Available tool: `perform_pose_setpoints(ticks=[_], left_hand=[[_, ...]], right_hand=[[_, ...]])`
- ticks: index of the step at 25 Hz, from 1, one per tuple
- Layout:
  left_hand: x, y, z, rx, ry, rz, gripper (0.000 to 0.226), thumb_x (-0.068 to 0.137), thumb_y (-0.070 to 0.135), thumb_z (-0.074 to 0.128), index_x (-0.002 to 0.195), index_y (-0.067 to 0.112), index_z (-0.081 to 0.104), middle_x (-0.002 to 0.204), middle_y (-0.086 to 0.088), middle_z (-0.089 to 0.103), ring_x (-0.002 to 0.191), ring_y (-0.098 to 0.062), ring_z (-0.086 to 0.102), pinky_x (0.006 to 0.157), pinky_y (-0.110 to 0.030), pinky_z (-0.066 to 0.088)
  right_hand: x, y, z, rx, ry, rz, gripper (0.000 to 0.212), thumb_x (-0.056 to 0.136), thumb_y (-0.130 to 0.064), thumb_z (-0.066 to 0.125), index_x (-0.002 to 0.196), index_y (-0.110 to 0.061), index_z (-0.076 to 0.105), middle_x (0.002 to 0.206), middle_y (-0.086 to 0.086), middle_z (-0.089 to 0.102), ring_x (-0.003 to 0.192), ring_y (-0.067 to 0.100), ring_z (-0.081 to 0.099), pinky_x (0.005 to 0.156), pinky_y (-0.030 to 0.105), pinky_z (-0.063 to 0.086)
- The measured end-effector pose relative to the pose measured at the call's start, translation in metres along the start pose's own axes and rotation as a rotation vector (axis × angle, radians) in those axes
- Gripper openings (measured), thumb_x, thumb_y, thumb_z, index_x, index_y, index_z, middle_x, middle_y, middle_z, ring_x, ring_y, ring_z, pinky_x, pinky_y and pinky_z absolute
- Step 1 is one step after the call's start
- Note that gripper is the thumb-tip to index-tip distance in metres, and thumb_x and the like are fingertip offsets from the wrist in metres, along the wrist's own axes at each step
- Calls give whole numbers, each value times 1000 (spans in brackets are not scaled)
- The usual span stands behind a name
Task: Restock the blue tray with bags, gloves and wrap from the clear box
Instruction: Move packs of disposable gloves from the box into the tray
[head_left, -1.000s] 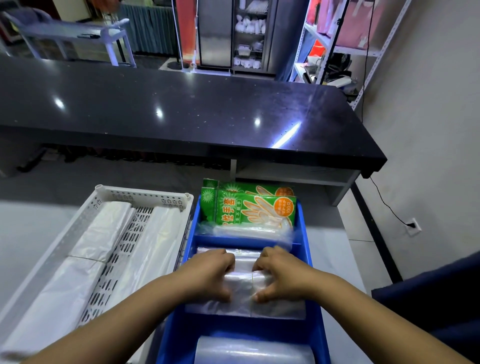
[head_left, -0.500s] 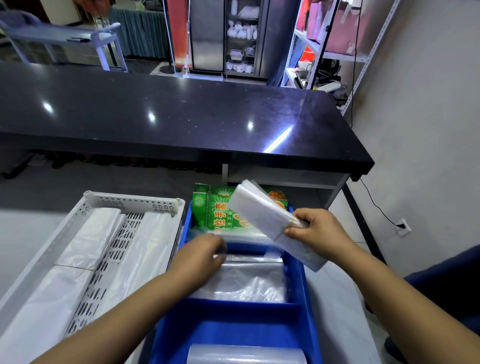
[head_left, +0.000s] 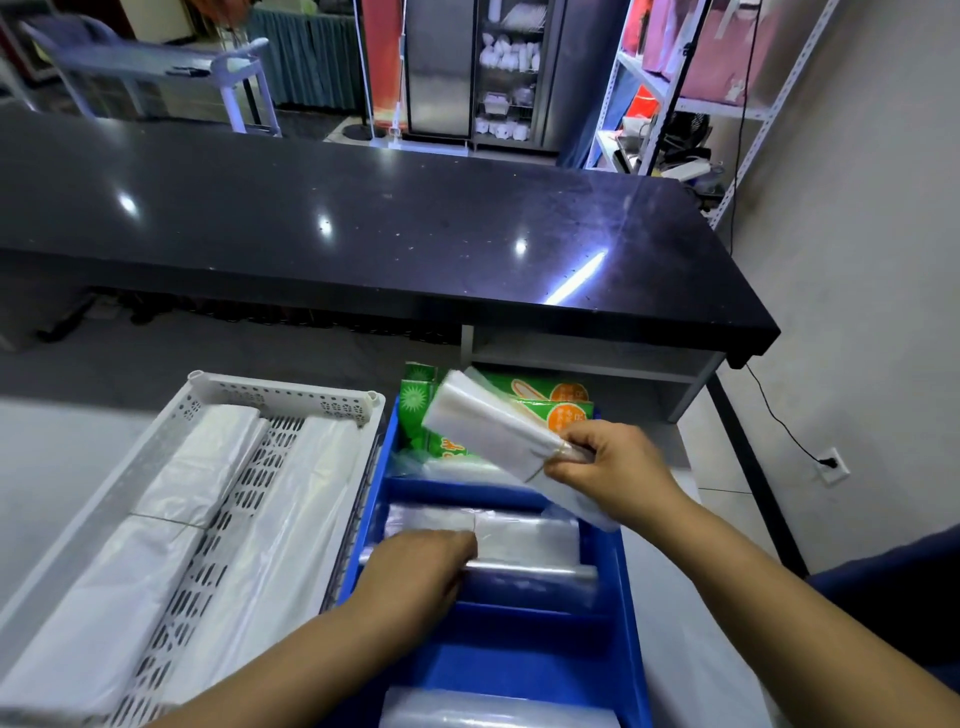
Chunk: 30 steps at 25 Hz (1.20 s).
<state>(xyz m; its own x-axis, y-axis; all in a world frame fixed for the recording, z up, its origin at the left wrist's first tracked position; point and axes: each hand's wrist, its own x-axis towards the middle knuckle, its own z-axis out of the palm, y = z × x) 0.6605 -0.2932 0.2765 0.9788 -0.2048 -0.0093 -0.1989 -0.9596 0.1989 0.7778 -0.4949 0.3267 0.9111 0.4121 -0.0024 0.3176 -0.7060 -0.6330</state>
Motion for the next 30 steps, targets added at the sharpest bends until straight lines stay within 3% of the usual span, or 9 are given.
perform_pose_setpoints(ticks=[3,8,11,14,17,20,22,25,30], left_hand=[[-19,10,-5,134,36,139,38,28,25,83,55,21,56,47,8,56,41,-11,54,36,-21,34],[-25,12,-1,200,15,209,36,34,28,84,53,20,55,46,7,54,43,-9,52,41,-22,36],[-25,14,0,219,4,183,36,29,26,83,51,22,54,42,7,50,38,-9,48,38,-19,34],[-25,14,1,192,0,150,37,28,26,82,51,24,54,41,8,50,37,-8,47,37,-18,32],[-23,15,-1,204,-28,115,39,21,22,79,51,23,54,41,8,50,36,-10,46,36,-19,28],[-5,12,-4,221,-25,97,37,25,26,81,52,22,55,43,6,54,38,-11,51,35,-20,30],[12,4,-7,195,45,75,35,37,32,83,63,22,61,56,7,61,53,-13,60,44,-21,40],[24,-5,-11,125,48,-9,48,54,36,78,98,21,64,92,1,65,86,-22,62,71,-24,48],[6,-24,-11,207,-54,115,40,30,27,85,64,25,63,67,7,63,58,-15,61,45,-19,43]], right_hand=[[1,-8,18,-263,-194,-81,12,75,-40,70,72,-32,62,74,-10,61,74,15,55,58,30,48],[0,-10,53,-402,-565,-81,30,75,-37,68,62,-23,45,63,-6,50,70,20,48,53,29,33],[-1,-8,65,-505,-450,-160,12,81,-34,57,80,-23,52,91,3,66,85,27,58,64,33,39],[-4,-3,66,-639,-233,-292,18,84,-27,50,99,-22,61,99,2,68,90,28,61,62,31,37],[-7,0,64,-535,-300,-255,19,88,-24,48,96,-24,65,100,-1,70,88,24,61,63,30,42],[-6,0,49,-360,-264,-120,21,90,-28,50,103,-28,67,108,-5,70,98,19,61,79,32,50],[-6,0,36,-287,-142,-80,20,90,-30,53,102,-28,68,107,-7,71,99,16,60,79,31,49],[-20,1,32,-324,-170,-128,20,87,-36,55,102,-30,67,104,-9,70,95,14,61,75,28,47],[-39,10,49,-504,-177,-174,24,87,-31,52,109,-28,62,112,-5,64,105,18,55,84,30,42]])
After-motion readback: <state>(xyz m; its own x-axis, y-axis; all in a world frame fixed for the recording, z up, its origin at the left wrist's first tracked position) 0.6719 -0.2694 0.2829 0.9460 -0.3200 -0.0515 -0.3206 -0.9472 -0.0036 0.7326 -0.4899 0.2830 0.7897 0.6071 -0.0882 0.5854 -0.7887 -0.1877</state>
